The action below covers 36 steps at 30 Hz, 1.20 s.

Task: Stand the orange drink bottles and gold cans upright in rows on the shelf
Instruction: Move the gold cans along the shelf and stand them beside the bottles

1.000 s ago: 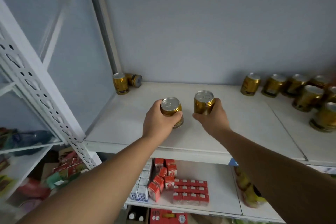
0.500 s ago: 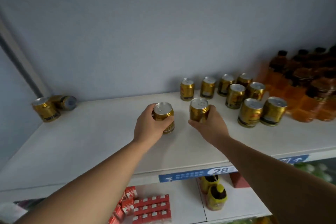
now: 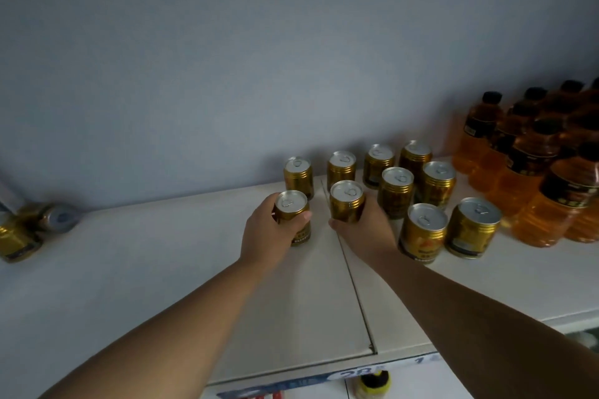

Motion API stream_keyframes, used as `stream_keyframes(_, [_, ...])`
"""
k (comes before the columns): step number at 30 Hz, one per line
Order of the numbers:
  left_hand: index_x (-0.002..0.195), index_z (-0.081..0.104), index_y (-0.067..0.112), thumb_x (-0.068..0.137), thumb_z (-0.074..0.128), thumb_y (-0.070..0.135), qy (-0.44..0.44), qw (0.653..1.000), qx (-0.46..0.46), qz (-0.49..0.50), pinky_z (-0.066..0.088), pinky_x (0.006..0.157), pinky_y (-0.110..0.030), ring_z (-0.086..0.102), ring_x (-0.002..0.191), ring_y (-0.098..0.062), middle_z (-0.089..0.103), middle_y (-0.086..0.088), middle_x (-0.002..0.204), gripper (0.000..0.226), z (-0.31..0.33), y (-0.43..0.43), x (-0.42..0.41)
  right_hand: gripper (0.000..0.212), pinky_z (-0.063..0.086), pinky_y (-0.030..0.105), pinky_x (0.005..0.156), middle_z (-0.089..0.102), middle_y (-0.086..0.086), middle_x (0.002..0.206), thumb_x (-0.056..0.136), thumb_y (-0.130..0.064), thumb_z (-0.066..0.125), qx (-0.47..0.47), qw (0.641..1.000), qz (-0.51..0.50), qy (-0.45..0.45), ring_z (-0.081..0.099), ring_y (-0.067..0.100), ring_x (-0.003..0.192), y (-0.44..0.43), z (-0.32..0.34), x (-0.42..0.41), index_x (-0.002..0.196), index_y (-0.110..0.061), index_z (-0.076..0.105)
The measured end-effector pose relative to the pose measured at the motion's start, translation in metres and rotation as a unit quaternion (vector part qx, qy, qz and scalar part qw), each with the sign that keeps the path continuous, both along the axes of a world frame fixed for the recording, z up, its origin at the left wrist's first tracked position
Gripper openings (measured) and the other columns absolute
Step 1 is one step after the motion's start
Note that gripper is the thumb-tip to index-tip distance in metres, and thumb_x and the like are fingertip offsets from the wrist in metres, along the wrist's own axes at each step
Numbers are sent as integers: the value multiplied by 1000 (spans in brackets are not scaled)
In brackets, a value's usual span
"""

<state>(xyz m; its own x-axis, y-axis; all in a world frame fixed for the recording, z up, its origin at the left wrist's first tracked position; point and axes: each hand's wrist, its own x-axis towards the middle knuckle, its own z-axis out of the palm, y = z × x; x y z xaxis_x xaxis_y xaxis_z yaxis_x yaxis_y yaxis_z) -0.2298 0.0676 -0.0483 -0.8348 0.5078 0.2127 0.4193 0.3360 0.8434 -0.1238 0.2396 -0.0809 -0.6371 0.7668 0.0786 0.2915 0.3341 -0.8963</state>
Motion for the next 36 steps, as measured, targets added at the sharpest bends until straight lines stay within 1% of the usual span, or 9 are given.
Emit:
stream_keyframes(3, [108,56,50,76,76,61,-4,1000,4,-11,44,71,-5,57,100,17,63,33,102,39,-2,10,-9,73,42,32,90,57,-16,116,71,-35,88,-23,1000,-3,11,51,7,109,5,-4,-9,131,-35,45])
stream_keyframes(6, [123,55,43,78,78,57,-15,999,3,-28,43,80,-11,61,106,1,64,27,112,53,-6,16,-19,73,43,33,94,59,-11,129,74,-35,87,-35,999,-2,13,53,11,118,7,-8,-17,133,-35,44])
stream_keyframes(7, [126,54,42,78,79,56,-14,999,1,-35,44,82,-12,60,108,-2,63,25,115,56,-7,16,-22,74,42,33,94,59,-11,131,74,-35,87,-35,999,-1,11,53,11,120,8,-9,-19,135,-35,44])
stream_keyframes(11, [134,52,36,77,77,60,-15,999,0,-46,46,87,-15,58,115,-4,61,21,126,66,-16,17,-28,76,42,31,93,58,-13,132,73,-41,86,-15,1000,0,3,51,6,118,9,-12,-22,136,-38,43])
stream_keyframes(14, [143,49,32,78,75,61,-18,999,6,-39,51,95,-27,57,121,-8,61,14,136,76,-22,20,-29,77,43,31,94,58,-10,133,74,-42,85,-7,1000,-10,-1,54,13,124,7,-15,-24,137,-35,42])
stream_keyframes(19, [147,46,30,79,76,59,-24,999,14,-34,51,100,-33,56,123,-10,59,12,139,79,-25,24,-28,81,42,36,100,52,-3,139,77,-37,84,-2,999,-37,1,50,21,131,8,-17,-23,141,-34,35])
stream_keyframes(24, [149,42,30,80,78,54,-40,999,23,-25,48,96,-27,55,123,-10,57,11,141,82,-32,25,-25,83,40,36,98,48,0,140,78,-37,83,-2,999,-50,-7,49,24,132,9,-18,-22,143,-36,30])
stream_keyframes(32, [149,41,35,77,82,52,-38,999,6,-12,45,95,-25,55,119,-7,57,11,142,85,-38,24,-22,82,37,31,96,49,-2,140,79,-37,83,0,999,-42,1,48,23,134,10,-18,-21,143,-34,32])
stream_keyframes(36, [149,41,33,77,81,52,-40,999,6,-19,43,93,-22,55,119,-6,57,11,141,84,-38,24,-22,85,37,32,96,48,-1,141,78,-37,83,-4,999,-44,-3,48,24,134,10,-18,-21,145,-33,31])
